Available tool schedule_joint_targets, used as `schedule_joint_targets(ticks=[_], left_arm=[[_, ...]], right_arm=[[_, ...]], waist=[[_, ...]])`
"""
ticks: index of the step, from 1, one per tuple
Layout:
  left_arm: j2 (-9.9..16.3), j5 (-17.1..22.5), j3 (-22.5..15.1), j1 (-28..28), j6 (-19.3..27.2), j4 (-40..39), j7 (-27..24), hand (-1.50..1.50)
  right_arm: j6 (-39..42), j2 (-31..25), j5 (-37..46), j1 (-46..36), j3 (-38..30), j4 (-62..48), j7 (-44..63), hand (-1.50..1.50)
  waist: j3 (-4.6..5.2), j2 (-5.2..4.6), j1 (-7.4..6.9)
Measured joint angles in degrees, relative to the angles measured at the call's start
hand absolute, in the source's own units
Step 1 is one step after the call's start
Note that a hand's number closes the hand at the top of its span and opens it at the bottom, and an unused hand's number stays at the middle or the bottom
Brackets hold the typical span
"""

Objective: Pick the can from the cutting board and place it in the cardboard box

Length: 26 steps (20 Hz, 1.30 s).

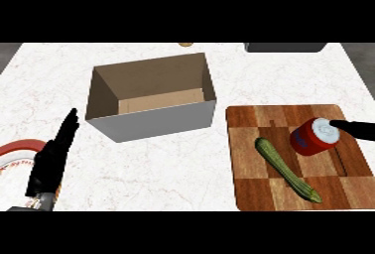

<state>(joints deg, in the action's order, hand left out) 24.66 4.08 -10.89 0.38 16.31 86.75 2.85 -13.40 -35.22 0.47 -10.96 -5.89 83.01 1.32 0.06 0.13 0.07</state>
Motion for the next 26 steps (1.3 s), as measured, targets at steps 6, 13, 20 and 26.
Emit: schedule_joint_targets(ticks=[6,13,20,26], left_arm=[[-0.08,-0.47,0.00,-0.03,-0.10,0.49,0.56,0.00],[-0.62,-1.44,-0.03,-0.50,-0.13,1.04,1.39,0.00],[-1.98,-2.29,1.54,-1.68,-2.14,-0.77,1.27,0.00],[-3.79,-4.55,2.73,-0.55,-2.48,0.60,1.82,0.00]], right_arm=[[14.38,-12.33,1.93,0.78,4.75,3.12,11.26,-1.50],[28.76,-17.29,-0.90,-1.20,11.34,10.35,27.43,-1.50],[33.15,-12.93,0.79,-3.82,13.99,14.36,40.29,-1.50],[34.62,-8.26,6.30,-2.24,13.71,15.62,44.04,-1.50]], waist=[[0.13,0.04,0.04],[0.09,0.02,-0.19],[-0.01,-0.09,-0.21],[-0.04,-0.09,-0.18]])
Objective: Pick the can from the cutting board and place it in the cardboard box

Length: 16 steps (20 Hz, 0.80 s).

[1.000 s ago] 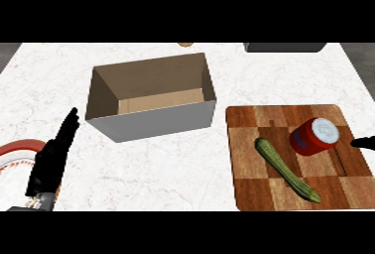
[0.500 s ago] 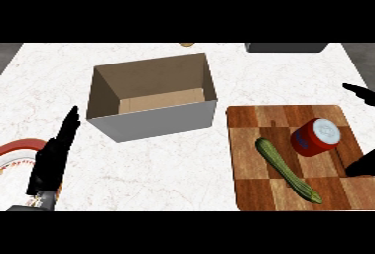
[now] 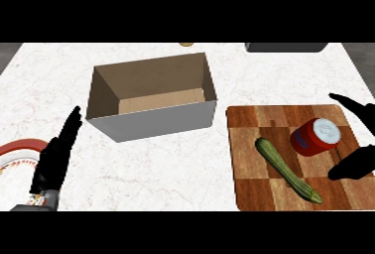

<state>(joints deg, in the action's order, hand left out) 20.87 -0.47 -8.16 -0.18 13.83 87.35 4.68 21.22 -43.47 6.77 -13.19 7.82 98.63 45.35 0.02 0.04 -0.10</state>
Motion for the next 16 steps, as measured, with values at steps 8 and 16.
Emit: schedule_joint_targets(ticks=[8,16], left_arm=[[-2.49,-2.36,1.73,-0.97,-2.02,-0.68,0.44,0.00],[-3.98,-4.08,4.72,-0.87,-4.70,-1.31,-0.51,0.00]], right_arm=[[3.42,5.10,6.08,0.99,-2.35,-2.91,-1.41,-1.50],[5.43,10.74,12.13,0.38,-4.34,-3.93,-2.33,-1.50]], waist=[[-0.01,-0.03,0.02],[-0.01,-0.02,0.00]])
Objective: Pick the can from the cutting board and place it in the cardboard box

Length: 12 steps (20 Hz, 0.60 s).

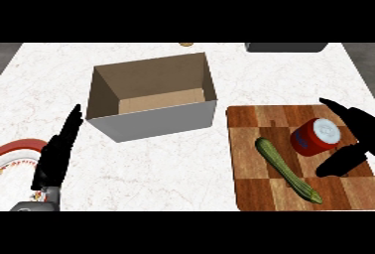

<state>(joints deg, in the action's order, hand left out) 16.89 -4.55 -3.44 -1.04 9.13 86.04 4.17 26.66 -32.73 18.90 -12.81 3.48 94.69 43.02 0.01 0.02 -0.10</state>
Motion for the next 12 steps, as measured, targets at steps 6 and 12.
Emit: schedule_joint_targets(ticks=[6,12], left_arm=[[-0.53,-0.66,2.49,-1.54,-1.92,-1.06,0.67,0.00],[-1.90,-2.35,3.20,0.20,-3.05,0.62,0.34,0.00]], right_arm=[[0.87,2.70,3.32,1.01,-2.04,-0.68,-2.28,-1.50],[1.69,6.20,6.86,-0.33,-2.62,-2.12,-2.36,-1.50]], waist=[[0.00,0.00,0.05],[-0.01,0.01,-0.01]])
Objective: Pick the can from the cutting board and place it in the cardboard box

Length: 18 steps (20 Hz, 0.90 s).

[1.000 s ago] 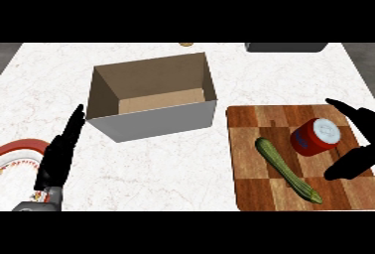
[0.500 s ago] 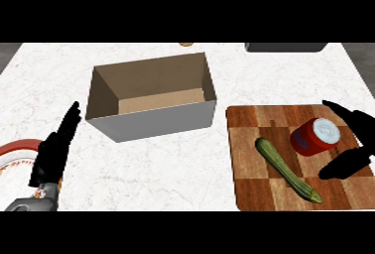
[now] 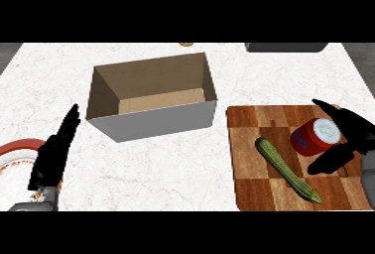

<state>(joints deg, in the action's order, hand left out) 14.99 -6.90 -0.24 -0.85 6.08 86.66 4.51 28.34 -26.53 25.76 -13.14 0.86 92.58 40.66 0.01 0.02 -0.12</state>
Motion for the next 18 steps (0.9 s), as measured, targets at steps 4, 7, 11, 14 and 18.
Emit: schedule_joint_targets(ticks=[4,7,11,14,18], left_arm=[[-0.54,-0.49,1.19,-0.32,-0.82,0.17,0.37,0.00],[-1.30,-1.43,0.75,1.22,-1.06,2.52,1.56,0.00],[-2.24,-2.24,0.85,1.31,-1.47,2.94,1.52,0.00],[-2.32,-2.34,1.53,2.03,-2.31,3.63,1.04,0.00],[-2.76,-2.52,2.06,1.93,-2.46,4.17,1.71,0.00]], right_arm=[[-0.36,1.19,2.29,1.51,-0.75,-0.39,-2.40,-1.50],[0.30,1.08,3.75,0.28,-1.26,-3.95,-5.05,-1.50],[0.41,2.37,5.44,1.73,-1.12,-3.23,-5.93,1.50],[0.67,3.30,5.45,0.34,-2.44,-5.22,-6.96,1.50],[-2.79,3.03,10.37,-0.07,-1.10,-5.96,-9.62,1.50]], waist=[[0.00,0.00,0.07],[0.01,0.00,-0.06],[0.21,0.17,0.02],[0.21,0.15,-0.04],[0.15,0.11,-0.06]])
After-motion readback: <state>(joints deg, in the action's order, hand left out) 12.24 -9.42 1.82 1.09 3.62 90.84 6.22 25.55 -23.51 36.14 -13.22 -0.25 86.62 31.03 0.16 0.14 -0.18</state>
